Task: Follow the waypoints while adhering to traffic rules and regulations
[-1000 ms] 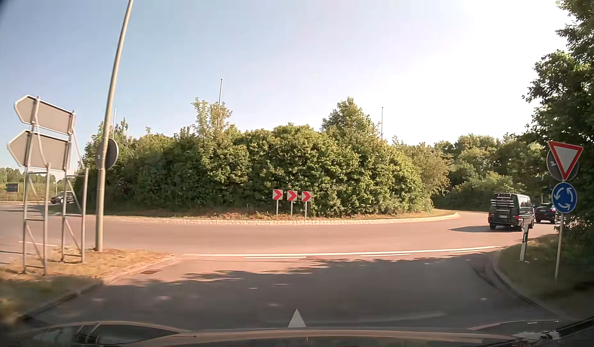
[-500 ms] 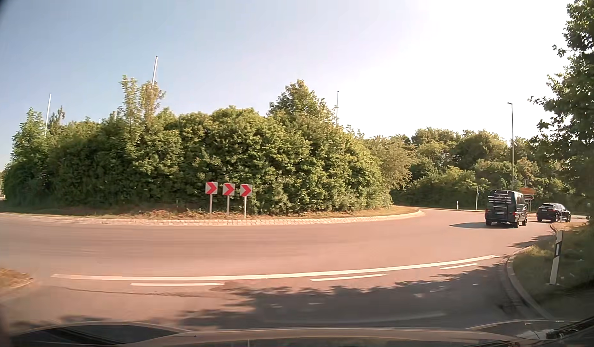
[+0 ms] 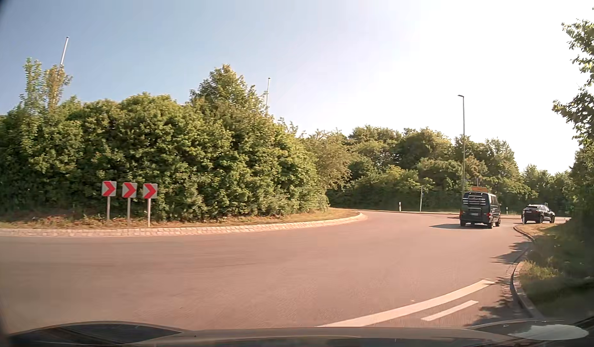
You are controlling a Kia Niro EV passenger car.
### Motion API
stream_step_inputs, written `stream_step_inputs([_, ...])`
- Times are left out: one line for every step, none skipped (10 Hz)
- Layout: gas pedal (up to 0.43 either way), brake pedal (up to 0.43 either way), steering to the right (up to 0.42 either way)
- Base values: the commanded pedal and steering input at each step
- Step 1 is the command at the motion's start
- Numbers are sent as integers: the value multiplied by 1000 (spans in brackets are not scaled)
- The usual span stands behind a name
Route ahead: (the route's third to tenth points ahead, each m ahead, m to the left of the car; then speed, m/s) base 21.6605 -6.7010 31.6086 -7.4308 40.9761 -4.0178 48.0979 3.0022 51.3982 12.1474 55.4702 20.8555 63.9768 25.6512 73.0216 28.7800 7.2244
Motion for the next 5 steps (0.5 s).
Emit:
stream_step_inputs([150, 12, 239])
stream_step_inputs([157, 12, 240])
stream_step_inputs([197, 12, 240])
stream_step_inputs([209, 12, 239])
stream_step_inputs([209, 12, 236])
